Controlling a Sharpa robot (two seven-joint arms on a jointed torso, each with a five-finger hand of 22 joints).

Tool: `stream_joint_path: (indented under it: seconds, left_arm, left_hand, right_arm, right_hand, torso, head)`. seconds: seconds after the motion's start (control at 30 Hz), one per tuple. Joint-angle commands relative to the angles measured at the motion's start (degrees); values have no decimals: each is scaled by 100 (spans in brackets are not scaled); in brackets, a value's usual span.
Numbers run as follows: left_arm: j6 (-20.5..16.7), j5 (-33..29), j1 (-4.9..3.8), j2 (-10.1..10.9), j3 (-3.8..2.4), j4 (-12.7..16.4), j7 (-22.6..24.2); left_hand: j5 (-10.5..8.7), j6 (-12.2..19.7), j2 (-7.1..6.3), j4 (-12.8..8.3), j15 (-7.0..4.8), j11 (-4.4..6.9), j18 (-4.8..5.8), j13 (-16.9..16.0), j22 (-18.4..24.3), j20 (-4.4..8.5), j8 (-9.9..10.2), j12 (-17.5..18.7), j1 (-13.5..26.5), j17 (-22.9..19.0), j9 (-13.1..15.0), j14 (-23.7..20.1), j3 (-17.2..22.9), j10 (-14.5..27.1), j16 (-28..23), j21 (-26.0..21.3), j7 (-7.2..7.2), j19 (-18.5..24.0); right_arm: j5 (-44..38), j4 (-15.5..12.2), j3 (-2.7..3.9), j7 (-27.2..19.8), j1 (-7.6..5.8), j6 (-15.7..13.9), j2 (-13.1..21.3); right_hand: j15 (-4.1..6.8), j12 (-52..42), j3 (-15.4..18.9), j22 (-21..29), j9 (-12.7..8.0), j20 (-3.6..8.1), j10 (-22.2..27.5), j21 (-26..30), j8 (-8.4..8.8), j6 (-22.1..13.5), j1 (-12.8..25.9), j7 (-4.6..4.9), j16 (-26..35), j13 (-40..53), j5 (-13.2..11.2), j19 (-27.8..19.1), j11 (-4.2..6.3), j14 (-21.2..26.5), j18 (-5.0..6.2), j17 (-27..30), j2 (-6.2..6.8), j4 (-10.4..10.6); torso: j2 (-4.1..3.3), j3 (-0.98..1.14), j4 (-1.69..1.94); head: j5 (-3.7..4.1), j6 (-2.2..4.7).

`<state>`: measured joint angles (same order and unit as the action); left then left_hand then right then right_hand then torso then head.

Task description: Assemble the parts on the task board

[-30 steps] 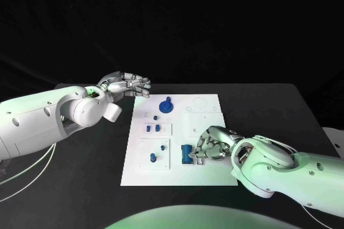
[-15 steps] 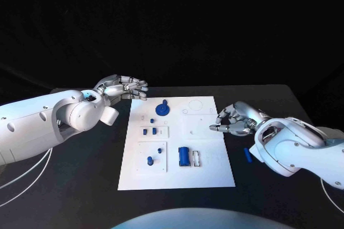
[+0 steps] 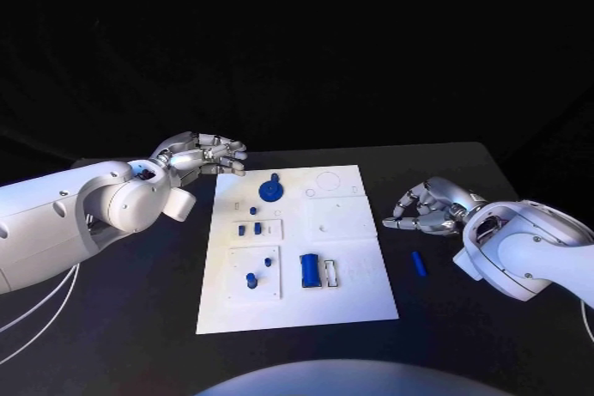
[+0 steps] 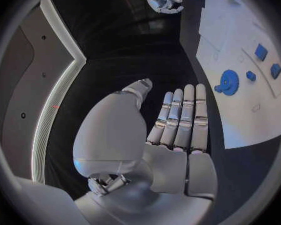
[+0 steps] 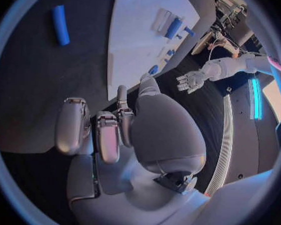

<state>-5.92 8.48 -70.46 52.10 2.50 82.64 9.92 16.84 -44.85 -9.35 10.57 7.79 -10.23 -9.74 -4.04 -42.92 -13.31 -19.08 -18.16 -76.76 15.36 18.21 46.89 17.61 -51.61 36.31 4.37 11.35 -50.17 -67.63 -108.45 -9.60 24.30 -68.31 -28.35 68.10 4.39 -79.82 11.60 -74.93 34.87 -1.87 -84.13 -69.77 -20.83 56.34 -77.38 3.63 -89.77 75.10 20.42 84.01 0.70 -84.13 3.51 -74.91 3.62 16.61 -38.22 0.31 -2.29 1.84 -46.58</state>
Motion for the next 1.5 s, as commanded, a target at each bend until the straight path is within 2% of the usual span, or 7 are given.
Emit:
stream_joint_path:
  seconds: [0.03, 0.3, 0.4, 0.63, 0.77, 1.0, 1.5]
  left_arm:
    - [62, 9, -3, -15, -3, 12, 98]
    - [59, 11, 5, -31, 1, 10, 121]
    - [37, 12, 10, -39, 2, 18, 162]
    - [-9, 6, 19, -43, 3, 26, 245]
    - [-26, 1, 26, -50, 3, 22, 277]
    - [-20, -4, 42, -62, 4, 18, 290]
    - [-10, -5, 50, -39, 4, 21, 267]
  left_hand:
    - [26, 24, -22, 2, 0, -3, -21, 3, 6, -24, -29, -22, 43, 9, 10, -47, -35, 46, 19, -35, 93, -27]
    - [26, 24, -22, 2, 0, -3, -21, 3, 6, -24, -29, -22, 43, 9, 10, -47, -35, 46, 19, -35, 93, -27]
    - [27, 23, -22, -2, -1, -1, -22, 2, 9, -24, -34, -27, 31, 11, 11, -46, -38, 43, 22, -34, 91, -28]
    - [26, 23, -20, -3, -3, 3, -24, -1, 12, -23, -38, -38, 22, 14, 12, -41, -42, 31, 25, -33, 89, -31]
    - [25, 23, -19, -3, -4, 4, -24, -2, 13, -22, -40, -42, 20, 15, 12, -40, -44, 25, 27, -33, 89, -32]
    - [25, 23, -19, -3, -4, 4, -24, -2, 13, -22, -40, -42, 20, 15, 12, -40, -44, 25, 27, -33, 89, -32]
    - [25, 23, -17, -2, -5, 6, -25, -3, 15, -22, -42, -47, 17, 16, 12, -38, -47, 20, 29, -32, 88, -34]
  right_arm:
    - [-286, -2, -7, 76, 49, 400, 103]
    - [-692, 13, -54, 313, 162, 528, 409]
    - [-894, -34, -72, 403, 238, 492, 507]
    - [-1332, -114, -106, 542, 337, 396, 664]
    - [-1478, -126, -133, 576, 404, 370, 706]
    - [-1637, -137, -149, 602, 507, 389, 703]
    - [-1704, -53, -156, 624, 765, 526, 538]
  right_hand:
    - [-35, 2, 26, -1011, -9, -21, -10, -28, 3, 41, -46, 13, 36, 593, 16, 90, -20, -550, 16, -1339, 3, 2]
    - [-26, 19, 30, -1012, -22, -20, 0, -28, 7, 73, -123, 0, 38, 579, 62, 90, -9, -549, 18, -1333, -4, -1]
    - [-25, 42, 62, -1005, -34, -21, 13, -1, 18, 73, -119, 7, 44, 559, 65, 84, -12, -545, 23, -1318, 27, 9]
    - [-43, 125, 146, -981, -83, -30, 64, 97, 86, 7, -72, 39, 61, 491, 69, 57, -38, -534, 38, -1273, 90, 18]
    - [-49, 157, 163, -971, -95, -34, 84, 138, 101, -6, -60, 47, 68, 465, 68, 46, -45, -530, 45, -1256, 106, 18]
    - [-53, 159, 178, -972, -102, -38, 86, 133, 105, -3, -42, 50, 71, 464, 65, 47, -49, -528, 43, -1248, 119, 21]
    - [-45, 71, 173, -995, -129, -42, 26, 45, 85, 119, -12, 20, 57, 538, 96, 73, -29, -538, 29, -1287, 33, 17]
  torso:
    - [11, 4, -17]
    - [14, 4, -11]
    - [12, 1, -4]
    - [15, 0, -16]
    - [23, 3, -32]
    - [16, 5, -7]
    - [16, -6, -10]
  head:
    - [90, -11]
    - [356, 3]
    - [647, 28]
    - [1056, 26]
    - [1140, 23]
    - [1234, 24]
    - [1189, -9]
